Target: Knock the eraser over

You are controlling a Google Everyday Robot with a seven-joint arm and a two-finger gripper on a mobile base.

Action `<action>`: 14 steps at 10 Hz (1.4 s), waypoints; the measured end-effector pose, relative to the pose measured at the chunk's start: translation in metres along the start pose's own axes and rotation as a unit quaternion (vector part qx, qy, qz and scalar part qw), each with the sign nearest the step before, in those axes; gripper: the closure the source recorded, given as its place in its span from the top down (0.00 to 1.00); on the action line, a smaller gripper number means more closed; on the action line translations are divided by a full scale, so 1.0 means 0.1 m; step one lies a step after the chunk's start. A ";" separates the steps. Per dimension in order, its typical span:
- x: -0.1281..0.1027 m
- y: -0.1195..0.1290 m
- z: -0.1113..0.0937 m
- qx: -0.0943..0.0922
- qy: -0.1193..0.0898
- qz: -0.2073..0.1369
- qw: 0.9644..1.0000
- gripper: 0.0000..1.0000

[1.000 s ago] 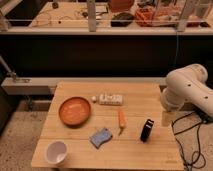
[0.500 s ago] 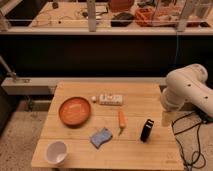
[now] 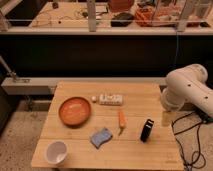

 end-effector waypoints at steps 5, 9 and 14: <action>-0.08 0.07 0.08 -0.005 -0.006 0.002 1.000 0.50; -0.09 0.10 0.08 -0.007 -0.009 0.005 1.000 0.11; 0.04 0.45 0.44 -0.015 -0.018 0.002 1.000 0.00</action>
